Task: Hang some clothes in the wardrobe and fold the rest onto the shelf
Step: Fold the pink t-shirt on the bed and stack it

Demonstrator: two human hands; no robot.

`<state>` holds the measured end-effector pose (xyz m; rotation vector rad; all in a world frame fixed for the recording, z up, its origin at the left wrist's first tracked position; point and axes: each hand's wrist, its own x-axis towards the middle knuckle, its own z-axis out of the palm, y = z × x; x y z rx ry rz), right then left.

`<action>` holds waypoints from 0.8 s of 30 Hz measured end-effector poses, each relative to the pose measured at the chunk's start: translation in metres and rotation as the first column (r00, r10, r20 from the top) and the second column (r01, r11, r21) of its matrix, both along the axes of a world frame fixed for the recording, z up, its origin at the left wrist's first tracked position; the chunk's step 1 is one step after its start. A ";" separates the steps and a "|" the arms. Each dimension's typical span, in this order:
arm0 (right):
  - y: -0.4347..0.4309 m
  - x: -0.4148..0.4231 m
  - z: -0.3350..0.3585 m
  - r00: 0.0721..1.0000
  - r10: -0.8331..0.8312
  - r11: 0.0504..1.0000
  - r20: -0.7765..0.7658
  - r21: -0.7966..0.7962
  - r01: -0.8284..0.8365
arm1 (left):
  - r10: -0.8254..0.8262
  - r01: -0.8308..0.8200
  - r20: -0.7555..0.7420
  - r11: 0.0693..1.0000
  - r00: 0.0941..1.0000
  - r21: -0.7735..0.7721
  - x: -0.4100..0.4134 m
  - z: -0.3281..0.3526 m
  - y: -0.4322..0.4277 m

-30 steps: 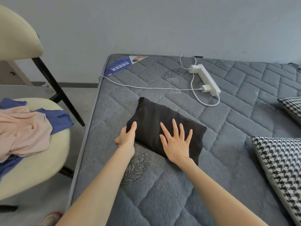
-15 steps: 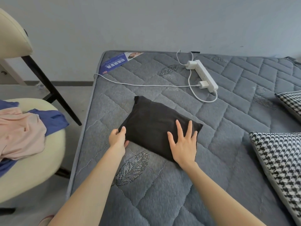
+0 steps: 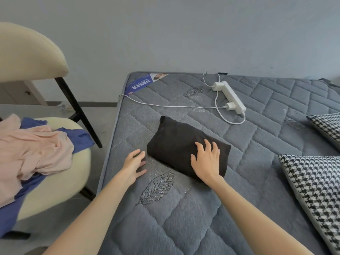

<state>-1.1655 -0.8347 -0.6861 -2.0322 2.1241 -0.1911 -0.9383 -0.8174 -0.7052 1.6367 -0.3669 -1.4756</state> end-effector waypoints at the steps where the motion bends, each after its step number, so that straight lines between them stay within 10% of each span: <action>1: 0.002 0.009 0.005 0.998 0.054 0.998 0.032 -0.039 -0.052 | -0.025 0.025 0.033 1.000 0.999 -0.006 0.006 0.004 0.004; 24: 0.089 0.291 0.051 0.633 0.634 0.743 0.444 -0.120 -0.659 | 0.276 -0.157 0.513 0.952 0.813 -0.262 0.239 0.075 0.203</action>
